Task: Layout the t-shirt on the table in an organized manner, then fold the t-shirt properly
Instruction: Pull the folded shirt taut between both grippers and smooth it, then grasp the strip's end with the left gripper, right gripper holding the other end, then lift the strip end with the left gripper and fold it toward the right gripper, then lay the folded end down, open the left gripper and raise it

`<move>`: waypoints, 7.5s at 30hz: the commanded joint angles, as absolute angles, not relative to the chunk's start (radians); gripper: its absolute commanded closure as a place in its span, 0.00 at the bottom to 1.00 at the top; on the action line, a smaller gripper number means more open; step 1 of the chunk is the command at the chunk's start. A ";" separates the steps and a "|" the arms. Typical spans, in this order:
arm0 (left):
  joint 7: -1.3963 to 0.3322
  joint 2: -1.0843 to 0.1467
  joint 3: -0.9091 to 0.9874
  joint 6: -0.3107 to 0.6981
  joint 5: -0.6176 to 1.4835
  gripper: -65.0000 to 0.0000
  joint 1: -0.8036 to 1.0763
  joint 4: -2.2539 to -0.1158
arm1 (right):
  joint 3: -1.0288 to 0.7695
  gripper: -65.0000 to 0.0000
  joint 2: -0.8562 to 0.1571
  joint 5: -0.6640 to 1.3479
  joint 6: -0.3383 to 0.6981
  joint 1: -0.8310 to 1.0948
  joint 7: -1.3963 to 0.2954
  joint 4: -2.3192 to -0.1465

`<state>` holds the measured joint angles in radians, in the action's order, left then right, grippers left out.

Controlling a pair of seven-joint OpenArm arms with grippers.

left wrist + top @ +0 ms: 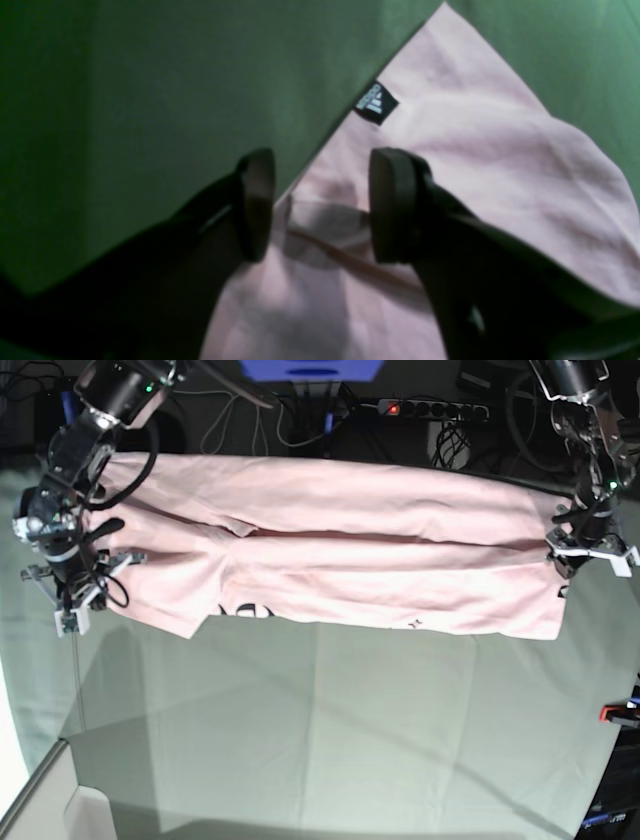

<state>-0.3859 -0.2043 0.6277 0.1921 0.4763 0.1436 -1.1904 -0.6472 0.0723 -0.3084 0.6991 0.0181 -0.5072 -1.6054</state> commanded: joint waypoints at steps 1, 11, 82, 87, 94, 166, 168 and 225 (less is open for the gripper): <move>-0.366 -0.223 0.644 0.200 0.484 0.54 0.134 -1.208 | -0.648 1.00 0.064 -0.298 0.698 0.015 -0.484 -1.638; -0.367 -0.223 0.731 0.208 0.484 0.54 0.134 -1.210 | -0.739 1.00 0.070 -0.223 0.698 0.085 -0.513 -1.699; -0.361 -0.309 0.495 0.213 0.509 0.21 0.085 -1.104 | -0.932 0.44 0.153 -0.162 0.698 0.148 -0.515 -1.701; -0.360 -0.317 0.467 0.213 0.509 0.21 0.077 -1.030 | -0.932 0.44 0.153 -0.162 0.698 0.147 -0.515 -1.701; -0.360 -0.317 0.447 0.213 0.509 0.63 0.079 -1.024 | -0.931 0.44 0.153 -0.163 0.698 0.143 -0.515 -1.701; -0.369 0.030 -0.530 -0.019 -0.022 0.94 0.136 -1.471 | -0.931 0.44 0.151 -0.166 0.698 0.147 -0.515 -1.707; -0.369 0.030 -0.530 -0.019 -0.022 0.86 0.136 -1.471 | -0.931 0.44 0.151 -0.166 0.698 0.147 -0.515 -1.707; -0.463 -0.105 -0.625 -0.007 -0.019 1.00 0.214 -1.547 | -0.935 0.44 0.156 -0.166 0.698 0.142 -0.553 -1.707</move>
